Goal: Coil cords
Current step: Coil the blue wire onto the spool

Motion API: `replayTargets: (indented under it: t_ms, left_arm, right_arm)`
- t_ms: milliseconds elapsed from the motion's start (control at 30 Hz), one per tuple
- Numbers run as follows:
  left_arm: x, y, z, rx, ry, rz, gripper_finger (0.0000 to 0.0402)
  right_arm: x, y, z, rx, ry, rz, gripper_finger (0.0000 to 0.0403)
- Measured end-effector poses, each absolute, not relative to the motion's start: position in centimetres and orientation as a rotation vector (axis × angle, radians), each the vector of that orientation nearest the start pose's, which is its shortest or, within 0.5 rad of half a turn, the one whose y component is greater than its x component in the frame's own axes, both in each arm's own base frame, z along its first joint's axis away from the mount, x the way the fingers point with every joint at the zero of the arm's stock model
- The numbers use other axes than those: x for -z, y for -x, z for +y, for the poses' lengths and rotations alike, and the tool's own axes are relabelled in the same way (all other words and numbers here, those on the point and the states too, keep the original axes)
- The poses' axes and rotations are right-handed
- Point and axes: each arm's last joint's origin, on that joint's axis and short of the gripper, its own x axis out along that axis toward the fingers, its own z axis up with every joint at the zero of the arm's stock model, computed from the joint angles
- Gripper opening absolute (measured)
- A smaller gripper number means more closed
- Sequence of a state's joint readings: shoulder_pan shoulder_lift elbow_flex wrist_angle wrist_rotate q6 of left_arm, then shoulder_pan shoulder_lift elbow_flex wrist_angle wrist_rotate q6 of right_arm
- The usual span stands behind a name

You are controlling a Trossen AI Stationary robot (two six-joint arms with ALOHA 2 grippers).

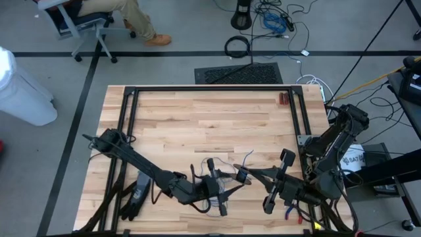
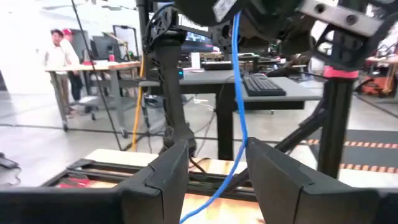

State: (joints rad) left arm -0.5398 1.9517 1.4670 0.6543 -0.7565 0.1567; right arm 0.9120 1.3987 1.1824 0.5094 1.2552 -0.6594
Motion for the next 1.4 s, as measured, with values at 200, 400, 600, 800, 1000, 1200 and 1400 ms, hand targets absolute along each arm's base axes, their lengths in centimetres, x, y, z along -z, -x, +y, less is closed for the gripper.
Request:
replayTargets:
  t_ms: [200, 400, 600, 800, 1000, 1200, 1400]
  left_arm:
    - [-30.02, -39.73, -21.52, -0.227, -0.071, -0.111, 0.0167]
    - [-29.96, -39.78, -21.51, -0.212, -0.077, -0.107, 0.0167]
    - [-29.92, -39.79, -21.52, -0.208, -0.085, -0.104, 0.0167]
    - [-29.93, -40.0, -21.26, -0.187, -0.109, -0.106, 0.0167]
    - [-30.0, -40.35, -20.8, -0.138, -0.103, -0.119, 0.0158]
    - [-30.01, -40.51, -20.62, -0.112, -0.106, -0.123, 0.0103]
    - [-29.99, -40.51, -20.62, -0.111, -0.125, -0.121, 0.0012]
  right_arm:
    - [-39.18, -20.55, 22.08, 0.368, 0.4, -0.019, 0.0]
    - [-39.18, -20.57, 22.07, 0.369, 0.4, -0.019, 0.0]
    - [-39.18, -20.57, 22.07, 0.369, 0.4, -0.019, 0.0]
    - [-39.18, -20.57, 22.07, 0.369, 0.4, -0.018, 0.0]
    - [-39.18, -20.57, 22.07, 0.369, 0.402, -0.018, 0.0]
    - [-39.18, -20.57, 22.07, 0.369, 0.401, -0.018, 0.0]
    - [-39.18, -20.57, 22.07, 0.369, 0.402, -0.018, 0.0]
